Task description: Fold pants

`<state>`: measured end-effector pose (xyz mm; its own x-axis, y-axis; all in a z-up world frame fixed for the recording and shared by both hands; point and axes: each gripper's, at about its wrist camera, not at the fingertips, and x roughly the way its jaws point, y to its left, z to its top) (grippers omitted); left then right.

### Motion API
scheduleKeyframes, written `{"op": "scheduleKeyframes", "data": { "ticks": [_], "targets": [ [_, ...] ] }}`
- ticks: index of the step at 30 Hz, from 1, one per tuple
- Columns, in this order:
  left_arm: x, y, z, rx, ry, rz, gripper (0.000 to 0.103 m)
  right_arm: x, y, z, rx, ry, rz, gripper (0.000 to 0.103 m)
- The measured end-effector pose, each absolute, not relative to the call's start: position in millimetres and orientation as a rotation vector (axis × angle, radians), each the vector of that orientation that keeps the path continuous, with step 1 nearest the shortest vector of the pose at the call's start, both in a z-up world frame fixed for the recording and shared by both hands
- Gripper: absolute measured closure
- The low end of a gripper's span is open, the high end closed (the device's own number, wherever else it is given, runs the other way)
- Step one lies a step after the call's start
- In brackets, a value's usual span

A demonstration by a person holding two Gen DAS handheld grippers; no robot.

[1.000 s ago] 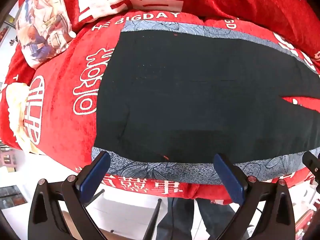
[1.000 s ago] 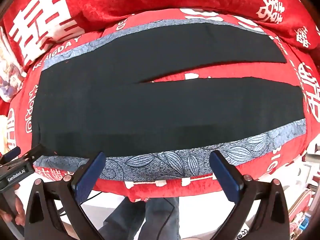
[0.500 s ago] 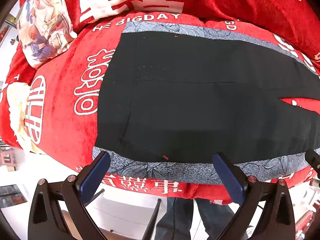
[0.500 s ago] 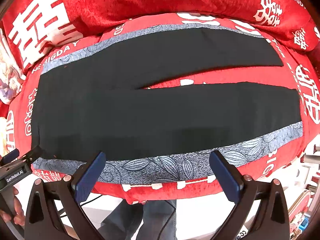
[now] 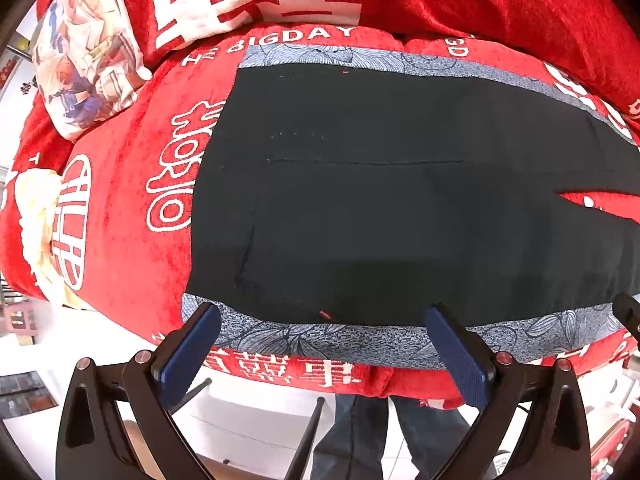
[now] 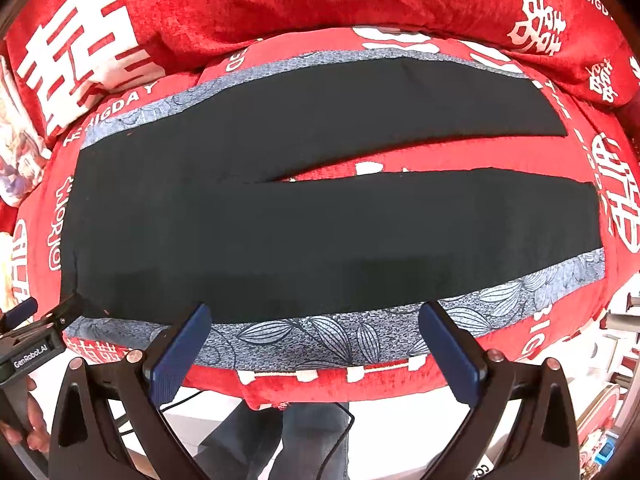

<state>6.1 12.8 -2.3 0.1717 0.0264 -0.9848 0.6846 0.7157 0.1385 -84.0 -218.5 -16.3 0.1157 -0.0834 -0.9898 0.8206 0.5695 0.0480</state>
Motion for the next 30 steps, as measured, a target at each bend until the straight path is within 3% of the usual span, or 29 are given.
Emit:
{"op": "scheduleKeyframes", "data": {
  "ticks": [30],
  "targets": [
    [10.2, 17.0, -12.3, 0.671, 1.352, -0.515, 0.000, -81.9, -217.5, -28.1, 0.725, 1.303, -0.749, 0.000]
  ]
}}
